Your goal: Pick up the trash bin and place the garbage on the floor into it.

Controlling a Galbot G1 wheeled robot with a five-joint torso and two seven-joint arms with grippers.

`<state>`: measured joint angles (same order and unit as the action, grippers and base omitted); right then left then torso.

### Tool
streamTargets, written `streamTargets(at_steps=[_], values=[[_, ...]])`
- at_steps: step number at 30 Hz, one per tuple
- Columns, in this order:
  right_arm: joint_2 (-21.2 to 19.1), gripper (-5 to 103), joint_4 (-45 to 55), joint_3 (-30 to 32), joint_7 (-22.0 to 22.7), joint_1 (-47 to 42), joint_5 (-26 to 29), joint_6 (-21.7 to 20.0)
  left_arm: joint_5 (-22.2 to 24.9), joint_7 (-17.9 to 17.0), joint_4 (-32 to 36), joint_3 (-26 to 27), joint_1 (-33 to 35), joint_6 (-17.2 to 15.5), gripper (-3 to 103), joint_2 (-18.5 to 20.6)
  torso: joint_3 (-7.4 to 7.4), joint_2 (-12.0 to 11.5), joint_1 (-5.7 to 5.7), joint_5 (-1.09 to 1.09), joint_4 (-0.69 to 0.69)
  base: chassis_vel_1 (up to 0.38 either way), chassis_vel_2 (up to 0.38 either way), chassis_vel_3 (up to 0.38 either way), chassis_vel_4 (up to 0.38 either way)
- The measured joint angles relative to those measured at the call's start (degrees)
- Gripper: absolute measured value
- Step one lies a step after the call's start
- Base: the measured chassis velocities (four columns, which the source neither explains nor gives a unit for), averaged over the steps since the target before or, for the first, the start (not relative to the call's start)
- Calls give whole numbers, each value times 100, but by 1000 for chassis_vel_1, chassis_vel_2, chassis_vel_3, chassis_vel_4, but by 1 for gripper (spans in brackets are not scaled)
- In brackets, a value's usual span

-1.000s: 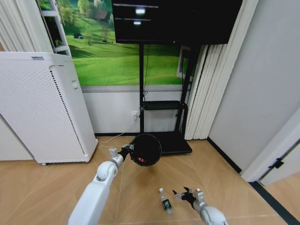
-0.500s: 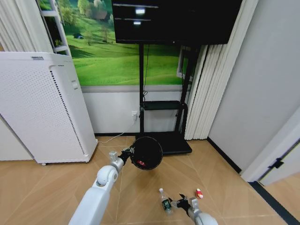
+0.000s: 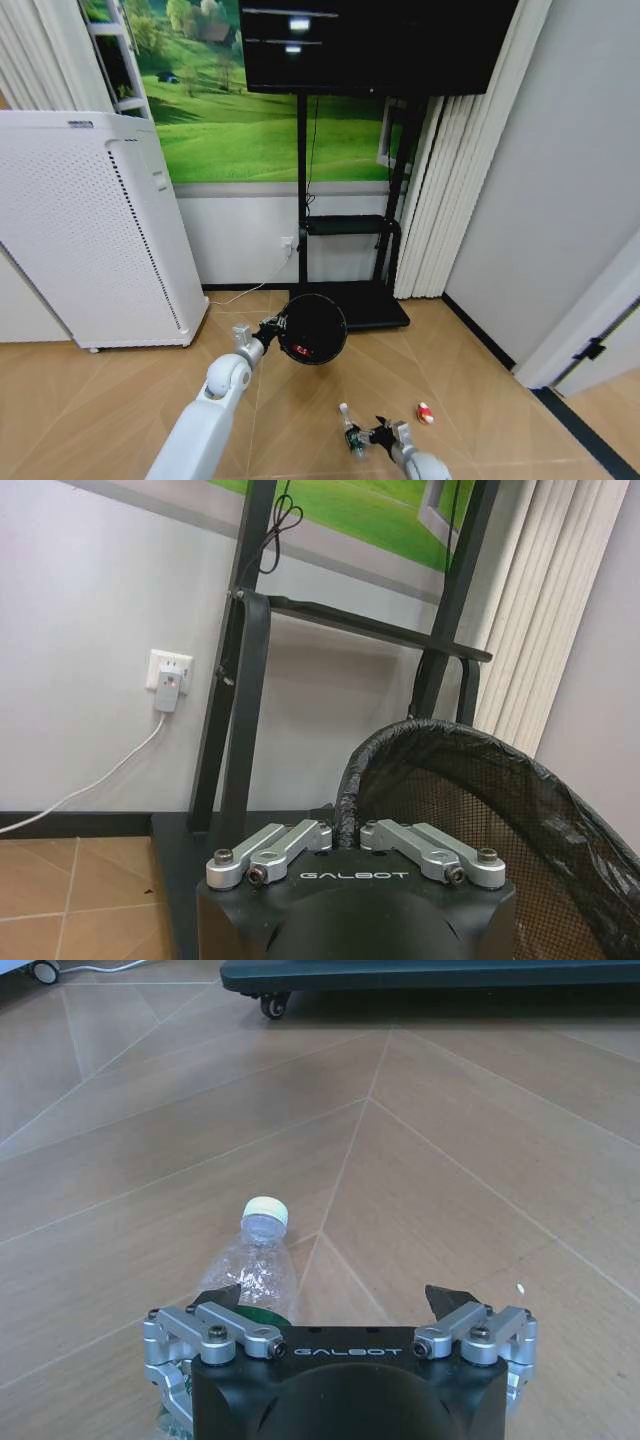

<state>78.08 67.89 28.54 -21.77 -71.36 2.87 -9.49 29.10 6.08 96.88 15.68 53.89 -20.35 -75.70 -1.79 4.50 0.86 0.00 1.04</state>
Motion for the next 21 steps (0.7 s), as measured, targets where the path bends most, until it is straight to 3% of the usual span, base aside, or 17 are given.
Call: streamTargets(at_steps=[21], values=[[37,100,917,42,-49,-456,-23,-275,-52,64,-75,59,-9,15,7,-105,0,0,0,0,0,0,0,0,0]])
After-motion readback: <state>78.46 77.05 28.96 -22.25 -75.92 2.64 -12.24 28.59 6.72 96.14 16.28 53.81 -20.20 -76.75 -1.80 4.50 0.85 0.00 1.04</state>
